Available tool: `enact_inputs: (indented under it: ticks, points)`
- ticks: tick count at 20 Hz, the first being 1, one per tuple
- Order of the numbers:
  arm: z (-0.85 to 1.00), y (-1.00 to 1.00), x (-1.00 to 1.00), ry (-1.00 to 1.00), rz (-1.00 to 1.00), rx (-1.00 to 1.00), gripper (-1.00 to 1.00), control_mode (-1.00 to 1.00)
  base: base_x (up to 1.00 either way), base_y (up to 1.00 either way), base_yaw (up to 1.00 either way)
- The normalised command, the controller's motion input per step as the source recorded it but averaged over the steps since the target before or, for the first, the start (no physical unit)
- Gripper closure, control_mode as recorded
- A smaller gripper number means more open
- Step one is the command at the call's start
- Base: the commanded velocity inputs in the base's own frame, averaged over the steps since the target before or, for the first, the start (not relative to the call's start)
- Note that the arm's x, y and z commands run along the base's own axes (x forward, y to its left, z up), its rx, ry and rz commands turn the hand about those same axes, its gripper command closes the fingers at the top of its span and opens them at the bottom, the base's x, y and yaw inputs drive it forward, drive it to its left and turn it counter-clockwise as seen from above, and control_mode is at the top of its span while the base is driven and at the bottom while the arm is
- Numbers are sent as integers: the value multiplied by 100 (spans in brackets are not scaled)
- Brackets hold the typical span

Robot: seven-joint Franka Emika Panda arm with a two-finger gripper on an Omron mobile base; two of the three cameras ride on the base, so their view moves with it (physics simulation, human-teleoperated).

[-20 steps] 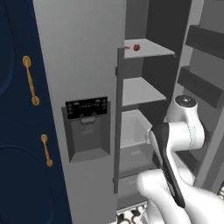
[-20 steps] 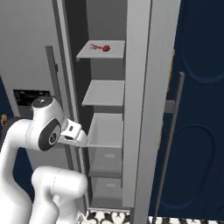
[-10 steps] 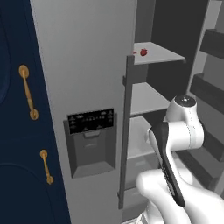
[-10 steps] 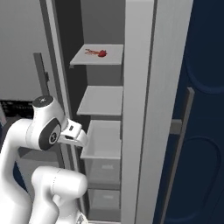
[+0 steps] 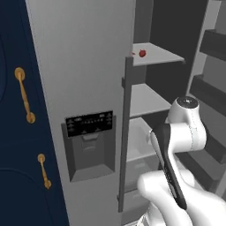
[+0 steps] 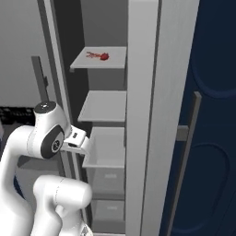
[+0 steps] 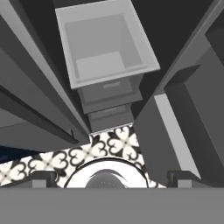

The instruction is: Take the strawberry from the fridge and place it on top of the pancake, located on the dining counter.

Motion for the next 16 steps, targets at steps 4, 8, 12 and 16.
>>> enact_inputs:
  ticks: [4, 8, 12, 16]
  points:
    - [0, 0, 0, 0, 0, 0, -100, 100, 38, -1, 0]
    - [0, 0, 0, 0, 0, 0, -100, 100, 47, -2, 0]
    - [0, 0, 0, 0, 0, 0, -100, 100, 40, -5, 0]
    - [0, 0, 0, 0, 0, 0, -100, 100, 14, -21, 3]
